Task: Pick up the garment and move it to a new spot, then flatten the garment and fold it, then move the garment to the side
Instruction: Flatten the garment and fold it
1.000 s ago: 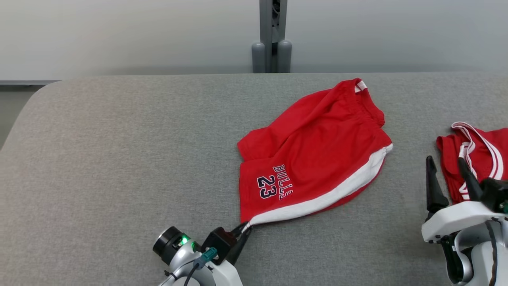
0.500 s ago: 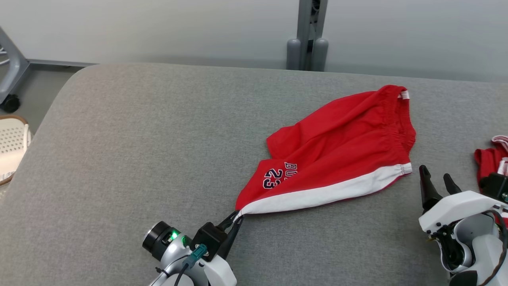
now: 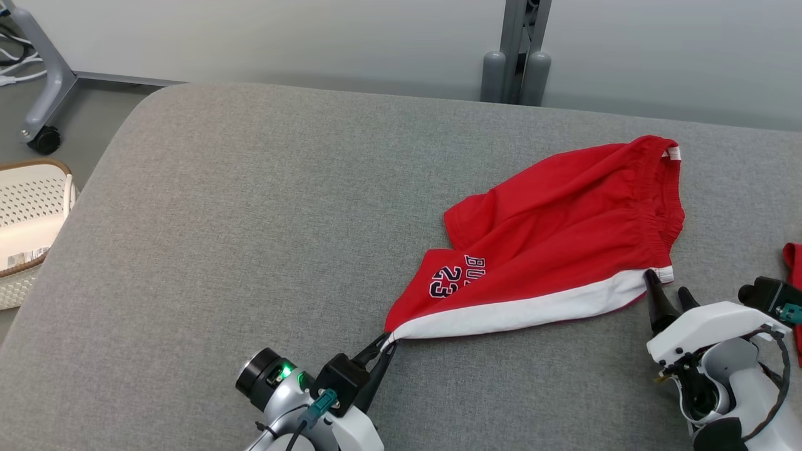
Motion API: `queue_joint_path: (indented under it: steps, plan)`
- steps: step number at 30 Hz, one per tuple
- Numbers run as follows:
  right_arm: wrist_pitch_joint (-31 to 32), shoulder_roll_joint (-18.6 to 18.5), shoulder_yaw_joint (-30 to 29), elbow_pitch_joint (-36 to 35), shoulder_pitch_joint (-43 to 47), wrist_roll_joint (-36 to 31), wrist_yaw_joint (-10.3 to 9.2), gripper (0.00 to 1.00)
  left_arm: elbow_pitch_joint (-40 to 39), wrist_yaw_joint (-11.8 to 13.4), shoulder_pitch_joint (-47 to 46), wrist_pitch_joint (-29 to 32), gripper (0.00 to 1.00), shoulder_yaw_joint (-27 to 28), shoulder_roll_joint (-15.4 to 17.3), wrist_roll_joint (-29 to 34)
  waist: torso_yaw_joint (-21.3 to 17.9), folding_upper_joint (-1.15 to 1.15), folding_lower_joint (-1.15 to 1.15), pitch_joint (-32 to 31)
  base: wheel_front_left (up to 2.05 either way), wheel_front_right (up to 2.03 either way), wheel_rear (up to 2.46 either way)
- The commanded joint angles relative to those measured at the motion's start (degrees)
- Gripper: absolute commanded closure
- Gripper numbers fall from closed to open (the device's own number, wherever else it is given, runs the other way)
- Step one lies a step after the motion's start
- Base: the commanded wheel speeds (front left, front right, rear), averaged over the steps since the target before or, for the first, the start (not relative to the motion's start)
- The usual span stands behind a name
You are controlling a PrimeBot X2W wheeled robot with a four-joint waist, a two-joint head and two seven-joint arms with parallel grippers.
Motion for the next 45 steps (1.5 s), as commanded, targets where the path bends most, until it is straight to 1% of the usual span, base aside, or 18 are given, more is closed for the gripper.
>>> queue_joint_path:
  steps: [1, 13, 23, 30, 31, 32, 33, 34, 40, 45]
  plan:
    - [-0.53, -0.34, 0.20, 0.84, -1.09, 1.72, 0.03, 0.00, -0.24, -0.06, 0.46, -0.31, 1.00, 0.11, 0.12, 0.17, 0.08, 0.00, 0.00, 0.09, 0.00, 0.00, 0.00]
    - [-2.07, -0.33, 1.83, 4.52, -3.49, 7.47, 0.03, 0.00, -0.57, -0.27, 0.42, -0.30, 1.00, 0.17, -0.12, 0.66, 0.54, 0.00, 0.00, 0.73, 0.00, 0.00, 0.00]
    - [-3.94, -0.29, 1.82, 4.72, -5.23, 11.44, 0.03, 0.00, -0.59, -0.34, -0.36, -0.31, 1.00, 0.48, -0.50, 0.90, 1.03, 0.00, 0.00, 1.55, 0.00, 0.00, 0.00]
    - [-4.70, -0.65, 1.88, 5.65, -5.65, 11.66, 0.03, 0.00, -0.54, -0.45, -0.53, -0.31, 1.00, 0.75, -0.70, 1.14, 1.03, 0.00, 0.00, 1.80, 0.00, 0.00, 0.00]
    - [-4.79, -0.69, 1.90, 5.89, -5.82, 11.56, 0.03, 0.44, -0.57, -0.48, -0.57, -0.31, 1.00, 0.81, -0.75, 1.16, 1.02, 0.00, 0.00, 1.85, 0.00, 0.00, 0.00]
    - [-4.91, -0.73, 1.94, 6.12, -5.95, 11.49, 0.03, 0.67, -0.59, -0.53, -0.62, -0.31, 1.00, 0.85, -0.80, 1.21, 1.04, 0.00, 0.00, 1.91, 0.00, 0.00, 0.00]
    - [-5.09, -0.83, 2.06, 6.28, -6.07, 11.31, 0.03, 0.98, -0.59, -0.58, -0.65, -0.31, 1.00, 0.87, -0.86, 1.23, 1.07, 0.00, 0.00, 1.96, 0.00, 0.00, 0.00]
    - [-5.22, -0.84, 2.20, 6.35, -6.17, 11.30, 0.03, 1.00, -0.56, -0.65, -0.66, -0.31, 1.00, 0.89, -0.91, 1.23, 1.10, 0.00, 0.00, 1.97, 0.00, 0.00, 0.00]
    - [-6.72, -1.70, 4.68, 5.51, -5.60, 9.42, 0.03, 1.00, -0.30, -0.47, -0.41, -0.31, 1.00, 1.40, -1.09, 1.24, 0.95, 0.00, 0.00, 1.72, 0.00, 0.00, 0.00]
    - [-7.93, -2.35, 7.41, 3.70, -4.24, 8.52, 0.03, 1.00, -1.30, 0.31, 0.49, -0.31, 1.00, 2.87, -0.62, 0.80, -0.12, 0.00, 0.00, 0.22, 0.00, 0.00, 0.00]
